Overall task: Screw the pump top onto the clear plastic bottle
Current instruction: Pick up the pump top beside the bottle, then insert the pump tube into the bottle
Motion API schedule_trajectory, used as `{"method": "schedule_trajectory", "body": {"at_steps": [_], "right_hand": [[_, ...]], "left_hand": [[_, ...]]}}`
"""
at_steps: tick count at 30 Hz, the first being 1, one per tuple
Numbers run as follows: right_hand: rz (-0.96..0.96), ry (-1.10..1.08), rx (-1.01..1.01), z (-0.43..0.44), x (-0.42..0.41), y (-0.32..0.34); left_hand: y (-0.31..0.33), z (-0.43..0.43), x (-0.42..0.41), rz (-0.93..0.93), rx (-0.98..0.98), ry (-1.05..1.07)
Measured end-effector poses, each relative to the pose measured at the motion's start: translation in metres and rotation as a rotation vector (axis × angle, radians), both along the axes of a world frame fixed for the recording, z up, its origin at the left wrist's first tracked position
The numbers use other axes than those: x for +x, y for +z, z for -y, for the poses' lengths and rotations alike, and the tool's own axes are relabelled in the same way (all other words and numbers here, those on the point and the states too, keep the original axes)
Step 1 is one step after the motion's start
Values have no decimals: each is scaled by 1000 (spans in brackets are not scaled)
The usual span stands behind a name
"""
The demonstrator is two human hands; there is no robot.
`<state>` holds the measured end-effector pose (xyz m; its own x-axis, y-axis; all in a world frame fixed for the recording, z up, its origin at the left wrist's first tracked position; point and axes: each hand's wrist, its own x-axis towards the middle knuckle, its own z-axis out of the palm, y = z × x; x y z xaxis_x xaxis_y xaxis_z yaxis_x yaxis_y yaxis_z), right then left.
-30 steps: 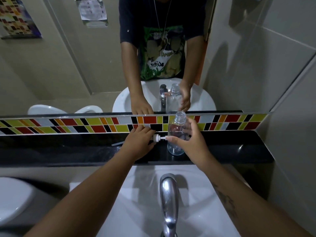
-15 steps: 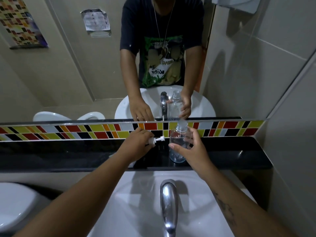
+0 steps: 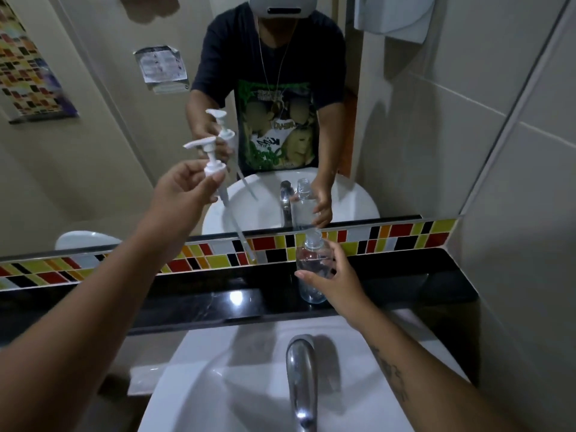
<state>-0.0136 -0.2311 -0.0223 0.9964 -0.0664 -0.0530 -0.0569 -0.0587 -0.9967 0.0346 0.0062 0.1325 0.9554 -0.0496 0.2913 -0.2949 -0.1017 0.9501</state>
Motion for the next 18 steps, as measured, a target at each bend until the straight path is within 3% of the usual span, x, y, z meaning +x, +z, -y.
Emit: {"method": "schedule_trajectory", "body": {"at_steps": [9, 18], "right_hand": [[5, -18, 17, 0, 2, -5], [45, -9, 3, 0, 7, -12]], "left_hand": [[22, 23, -2, 1, -272, -27], [11, 43, 5, -19, -195, -13]]}}
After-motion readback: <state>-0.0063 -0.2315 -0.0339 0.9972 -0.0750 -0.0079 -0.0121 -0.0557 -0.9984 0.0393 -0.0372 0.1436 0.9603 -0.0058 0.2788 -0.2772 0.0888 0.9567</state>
